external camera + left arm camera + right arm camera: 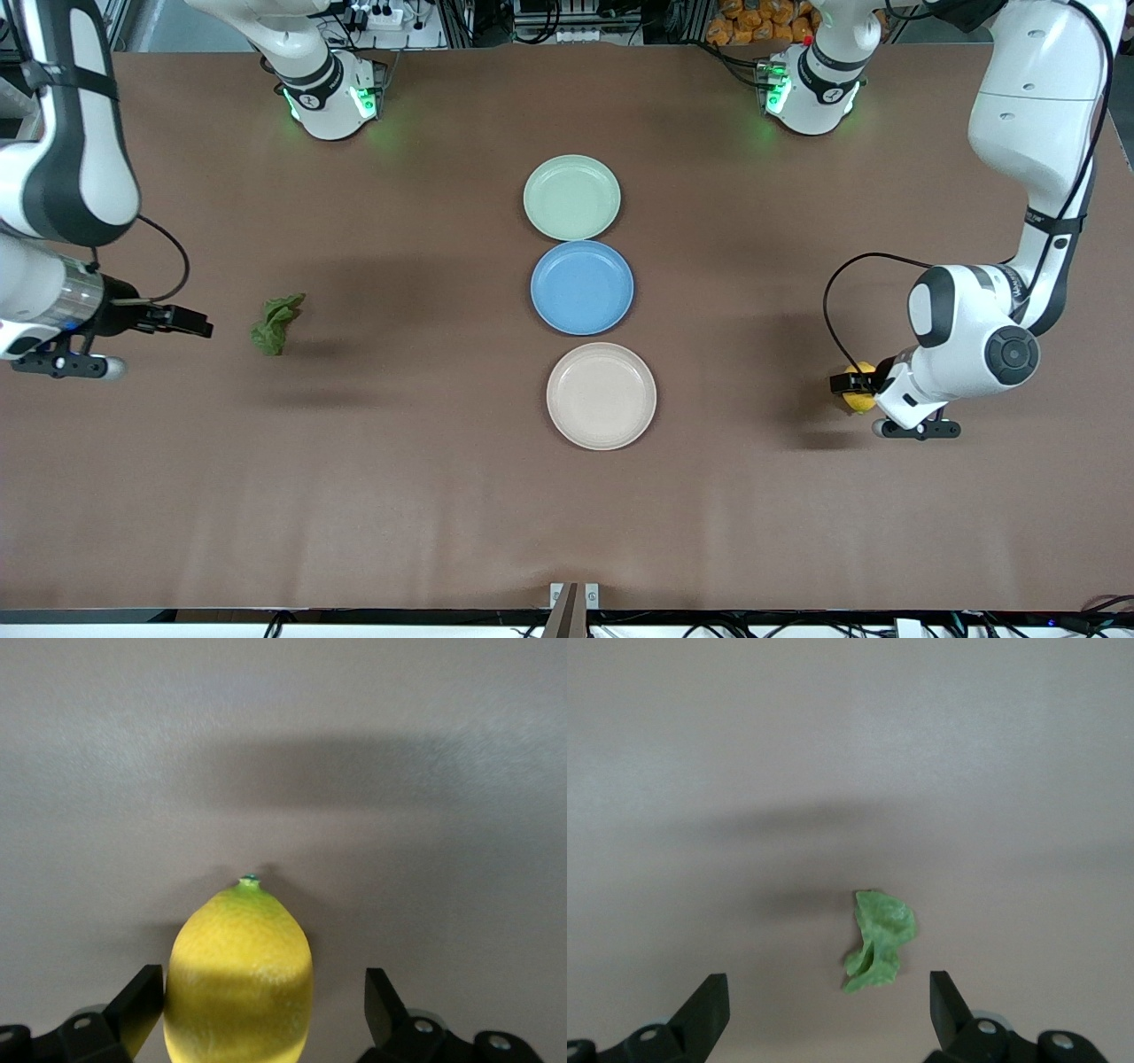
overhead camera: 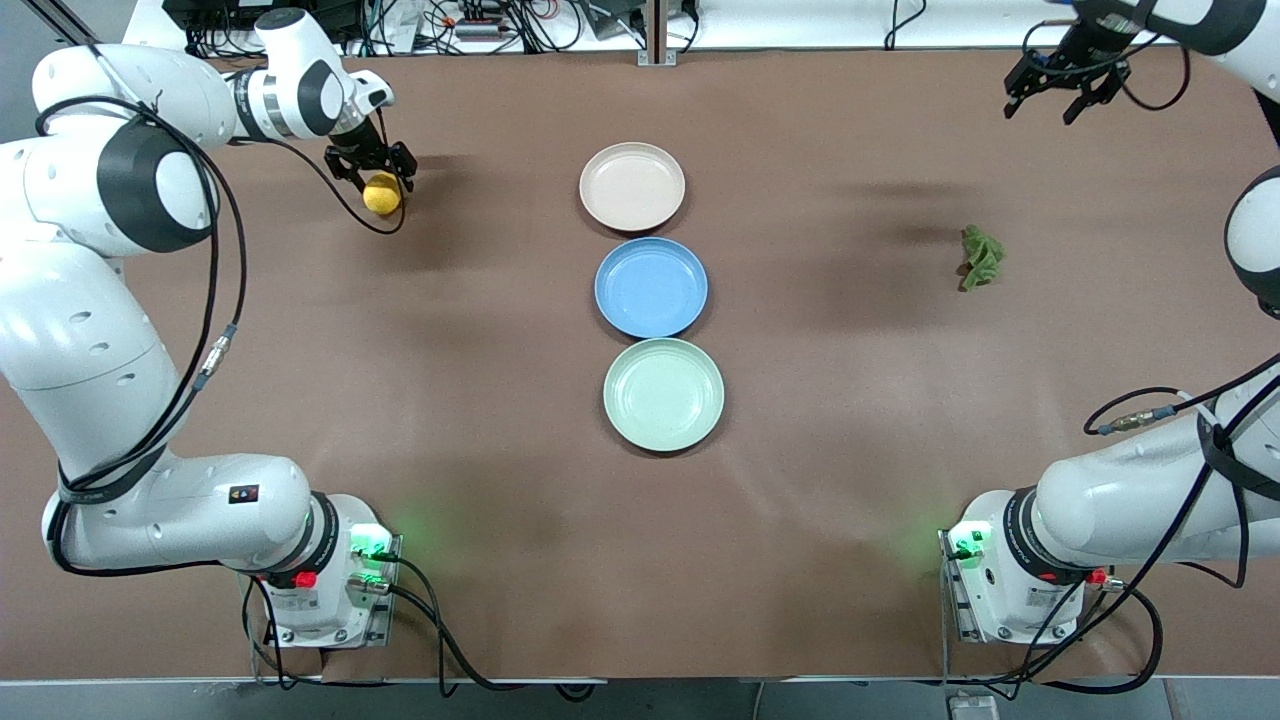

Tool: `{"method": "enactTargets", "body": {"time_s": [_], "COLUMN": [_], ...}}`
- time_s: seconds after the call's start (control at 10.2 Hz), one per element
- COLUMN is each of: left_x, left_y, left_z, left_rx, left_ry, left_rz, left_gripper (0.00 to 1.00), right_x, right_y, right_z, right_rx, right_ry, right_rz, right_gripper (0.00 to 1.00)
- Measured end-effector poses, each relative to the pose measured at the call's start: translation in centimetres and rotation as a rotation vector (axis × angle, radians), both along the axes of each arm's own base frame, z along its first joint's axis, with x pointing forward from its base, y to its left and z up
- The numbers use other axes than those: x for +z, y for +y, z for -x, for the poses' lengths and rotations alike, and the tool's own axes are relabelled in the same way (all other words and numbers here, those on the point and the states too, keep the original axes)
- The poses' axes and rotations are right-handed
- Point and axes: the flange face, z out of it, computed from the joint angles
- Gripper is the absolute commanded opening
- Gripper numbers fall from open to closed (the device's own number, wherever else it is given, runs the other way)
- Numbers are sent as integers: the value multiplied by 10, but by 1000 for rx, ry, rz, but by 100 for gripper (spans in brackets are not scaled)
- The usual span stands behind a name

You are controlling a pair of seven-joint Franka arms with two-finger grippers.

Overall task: Place lemon and lettuce in plates
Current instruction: 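Close the left gripper on the lemon while the right gripper grasps lettuce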

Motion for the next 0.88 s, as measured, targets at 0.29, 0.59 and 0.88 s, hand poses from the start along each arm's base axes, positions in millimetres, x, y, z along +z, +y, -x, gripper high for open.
{"method": "enactTargets", "body": {"time_s": [0.29,0.59,0.88], "left_x": [-3,-5,-4], "left_y": [1,1,0], "left_z": [1,2,1], "left_rx": [3,3,2], "left_ry": [6,10,2], "left_rz": [0,0,0], "left_gripper": [61,0,0], "right_x": [-57,-98,-128], "right_y": [-1,0,1], "right_z": [16,36,58], "right_rx": [-11,-19,-22], "right_ry": [-8,-39,-2], "right_rz": [9,21,20], "right_gripper": [100,100,100]}}
